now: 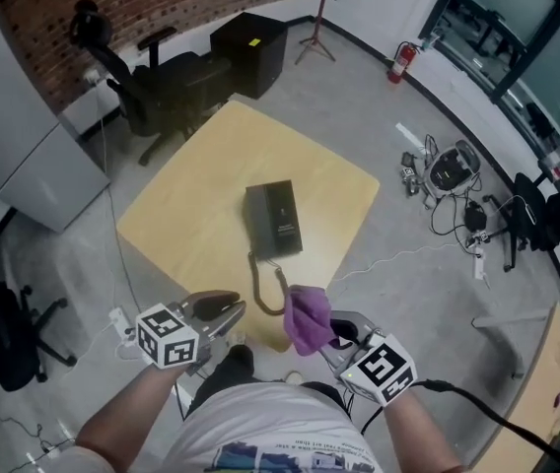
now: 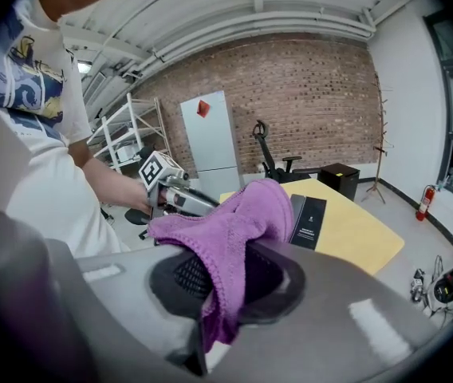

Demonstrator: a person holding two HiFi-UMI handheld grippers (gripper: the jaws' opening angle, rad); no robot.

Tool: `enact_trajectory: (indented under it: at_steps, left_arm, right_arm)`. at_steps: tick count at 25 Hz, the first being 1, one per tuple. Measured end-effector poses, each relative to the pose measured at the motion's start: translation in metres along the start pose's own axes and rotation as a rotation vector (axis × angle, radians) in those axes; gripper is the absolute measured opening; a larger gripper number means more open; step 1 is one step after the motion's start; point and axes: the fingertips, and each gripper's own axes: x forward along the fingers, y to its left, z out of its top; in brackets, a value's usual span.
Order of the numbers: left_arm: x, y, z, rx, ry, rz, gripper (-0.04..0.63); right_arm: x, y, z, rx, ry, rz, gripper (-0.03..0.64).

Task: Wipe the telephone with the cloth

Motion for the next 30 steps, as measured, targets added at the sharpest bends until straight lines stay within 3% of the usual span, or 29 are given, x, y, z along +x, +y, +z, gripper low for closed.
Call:
enact_trajectory:
  at_steps: [2, 4, 8, 13, 18, 24, 30]
  left_arm:
    - [0.001, -0.030, -0.012, 0.074, 0.030, 0.027, 0.040]
    - [0.002, -0.062, -0.024, 0.102, 0.027, 0.049, 0.019]
    - [0.002, -0.123, -0.049, 0.063, -0.012, 0.061, 0.003]
    - [-0.004, -0.173, -0.080, 0.017, 0.000, 0.080, 0.003]
    - [0.000, -0.203, -0.073, -0.014, -0.017, 0.045, 0.003]
    - [0.010, -0.224, -0.062, 0.029, -0.030, -0.029, 0.003]
    - [-0.017, -0.239, -0.063, 0.042, -0.061, -0.052, 0.003]
  right_arm:
    - [-0.010, 0.005, -0.008, -0.022, -0.012, 0.027, 0.043]
    - [-0.022, 0.013, -0.021, -0.033, -0.020, 0.058, 0.043]
    - [-0.046, 0.031, -0.053, -0.052, -0.035, 0.110, 0.043]
    - [-0.069, 0.058, -0.075, -0.089, -0.048, 0.172, 0.043]
    - [-0.089, 0.071, -0.082, -0.091, -0.075, 0.171, 0.043]
    - [-0.101, 0.082, -0.090, -0.089, -0.066, 0.145, 0.043]
    - [-0.102, 0.110, -0.086, -0.102, -0.072, 0.126, 0.043]
